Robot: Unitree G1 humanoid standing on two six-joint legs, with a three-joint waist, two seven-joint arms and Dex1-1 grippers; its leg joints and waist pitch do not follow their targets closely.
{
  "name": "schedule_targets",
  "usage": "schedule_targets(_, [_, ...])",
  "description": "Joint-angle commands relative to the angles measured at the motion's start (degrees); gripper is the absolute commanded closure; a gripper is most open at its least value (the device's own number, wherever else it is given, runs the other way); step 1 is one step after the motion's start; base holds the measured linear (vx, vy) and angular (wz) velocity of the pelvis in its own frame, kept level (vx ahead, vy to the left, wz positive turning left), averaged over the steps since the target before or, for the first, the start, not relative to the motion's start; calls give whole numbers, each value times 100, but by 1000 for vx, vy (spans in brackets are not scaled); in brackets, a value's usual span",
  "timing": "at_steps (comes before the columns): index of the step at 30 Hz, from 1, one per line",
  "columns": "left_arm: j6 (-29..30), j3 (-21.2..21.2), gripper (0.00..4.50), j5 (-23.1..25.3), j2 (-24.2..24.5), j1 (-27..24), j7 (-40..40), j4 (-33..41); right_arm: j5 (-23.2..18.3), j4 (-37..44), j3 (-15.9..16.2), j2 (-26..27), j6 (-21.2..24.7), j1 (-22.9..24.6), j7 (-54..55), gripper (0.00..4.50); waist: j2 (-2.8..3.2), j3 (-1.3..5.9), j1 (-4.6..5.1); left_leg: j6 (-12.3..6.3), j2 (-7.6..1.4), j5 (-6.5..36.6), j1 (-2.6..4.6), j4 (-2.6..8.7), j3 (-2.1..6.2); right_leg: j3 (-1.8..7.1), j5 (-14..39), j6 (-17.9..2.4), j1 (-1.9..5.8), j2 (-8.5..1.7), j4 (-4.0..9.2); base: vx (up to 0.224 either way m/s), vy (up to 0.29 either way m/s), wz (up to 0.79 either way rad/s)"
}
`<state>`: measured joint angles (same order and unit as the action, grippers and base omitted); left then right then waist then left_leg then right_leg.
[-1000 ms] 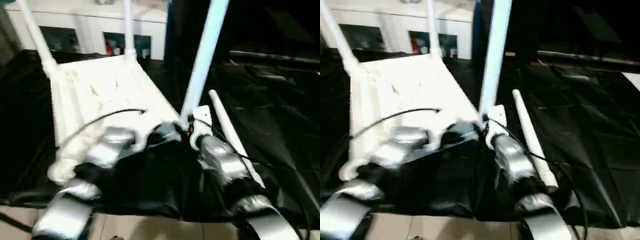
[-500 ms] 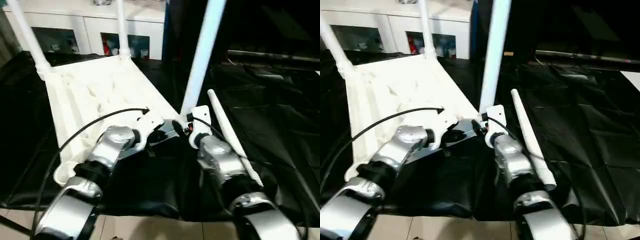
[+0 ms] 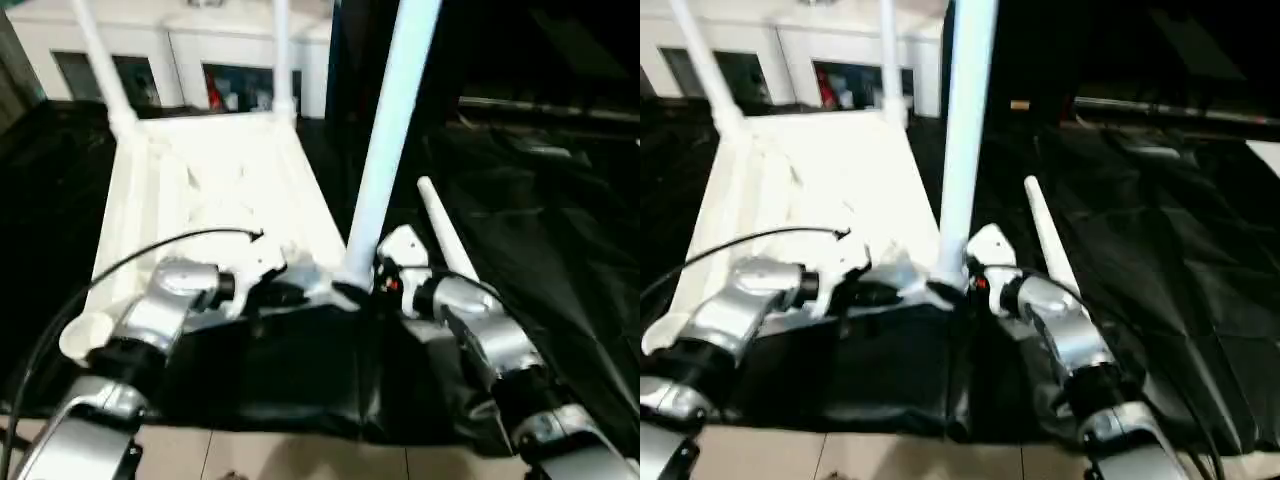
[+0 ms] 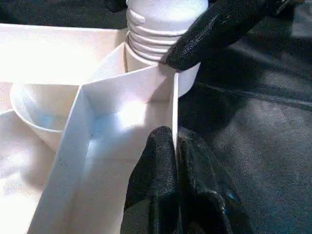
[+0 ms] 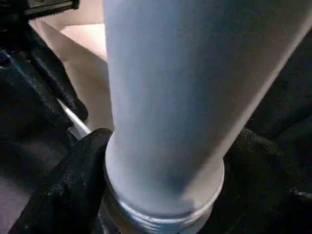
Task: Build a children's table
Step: Rotate leg to tighten
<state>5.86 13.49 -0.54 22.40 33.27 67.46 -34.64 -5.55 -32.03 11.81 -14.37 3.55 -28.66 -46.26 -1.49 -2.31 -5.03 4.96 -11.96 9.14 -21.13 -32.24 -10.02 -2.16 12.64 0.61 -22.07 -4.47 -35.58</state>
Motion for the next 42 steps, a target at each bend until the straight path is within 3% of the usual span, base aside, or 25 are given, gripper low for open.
schedule_targets(1, [3, -75, 450, -325, -37, -200, 259, 2, -109, 200, -90, -165, 48, 28, -28, 85, -47, 303, 6, -210, -105, 1084, 62, 325, -27, 195, 342, -1259, 222, -288, 397, 0, 0, 0])
schedule_targets(11, [132, -75, 450, -345, 24, -261, 351, 147, -107, 288, -133, -71, 169, 83, -76, 168, -42, 302, 7, -187, -102, 1069, 65, 324, -28, 194, 385, -1247, 217, -284, 397, 0, 0, 0])
schedule_targets(16, [169, -100, 450, -262, -45, -202, 76, 55, 6, 20, -375, 176, 229, 46, 740, 174, -26, 300, 28, -132, -97, 1020, 58, 334, -24, 194, 332, -1250, 213, -285, 391, 0, 0, 0])
schedule_targets(21, [343, -347, 450, -48, -584, 260, -1313, -613, 84, -835, -1043, 819, 477, -151, 3099, 174, -16, 291, 94, 121, -88, 1324, 95, 360, -10, 205, 875, -1164, 184, -291, 433, 0, 0, 0])
schedule_targets(26, [381, -428, 450, 218, -1249, 719, -2782, -1271, 155, -1317, -1163, 1328, 311, -332, 4269, 174, 2, 321, 55, 93, -69, 1038, 88, 328, -19, 211, 359, -1128, 207, -279, 405, 0, 0, 0])
schedule_targets(27, [278, -402, 450, 234, -1314, 756, -2797, -1328, 169, -1369, -1137, 1367, 273, -361, 4288, 174, 7, 335, 8, 38, -62, 932, 96, 311, -32, 211, 90, -1121, 210, -272, 394, 0, 0, 0])
schedule_targets(30, [192, -358, 450, 265, -1384, 820, -2764, -1443, 153, -1491, -1146, 1426, 204, -432, 4337, 174, 2, 336, -22, -65, -61, 885, 73, 317, -26, 194, -43, -1089, 241, -283, 387, 0, 0, 0])
schedule_targets(31, [110, -315, 450, 325, -1353, 829, -2755, -1473, 102, -1489, -1176, 1427, 206, -434, 4262, 174, 36, 333, -22, -69, -58, 900, 73, 321, -20, 192, -24, -1079, 238, -278, 393, 0, 0, 0])
schedule_targets(32, [92, -309, 450, 337, -1344, 831, -2751, -1482, 78, -1485, -1186, 1427, 211, -432, 4218, 174, 20, 329, -15, -75, -58, 937, 73, 322, -24, 192, 4, -1069, 240, -275, 407, 0, 0, 0])
schedule_targets(35, [-204, -228, 450, 462, -1257, 837, -2674, -1580, 83, -1462, -1222, 1368, 99, -409, 4136, 102, 14, 324, -22, -57, -75, 1087, 78, 339, -15, 190, 231, -1048, 237, -288, 425, 0, 0, 0])
schedule_targets(37, [-265, -227, 450, 472, -1254, 844, -2661, -1614, 81, -1488, -1243, 1363, 61, -424, 4152, 95, 13, 322, -18, -34, -72, 1111, 70, 344, -13, 191, 280, -1040, 239, -292, 428, 0, 0, 0])
schedule_targets(39, [-433, -276, 450, 439, -1262, 834, -2622, -1595, 204, -1350, -1222, 1219, -35, -434, 4285, 95, -27, 314, -3, -36, -75, 1149, 65, 349, -15, 187, 379, -1032, 237, -293, 443, 0, 0, 0])
schedule_targets(40, [-562, -310, 450, 412, -1273, 829, -2589, -1566, 268, -1075, -1189, 1075, -52, -375, 4232, 95, -5, 315, -12, -39, -75, 1171, 74, 347, -16, 188, 478, -1031, 231, -299, 449, 0, 0, 0])
schedule_targets(42, [-689, -342, 450, 377, -1297, 837, -2557, -1560, 203, -502, -1162, 916, 39, -183, 3847, 95, -28, 319, -57, -123, -85, 1057, 74, 330, -21, 198, 275, -977, 251, -289, 440, 0, 0, 0])
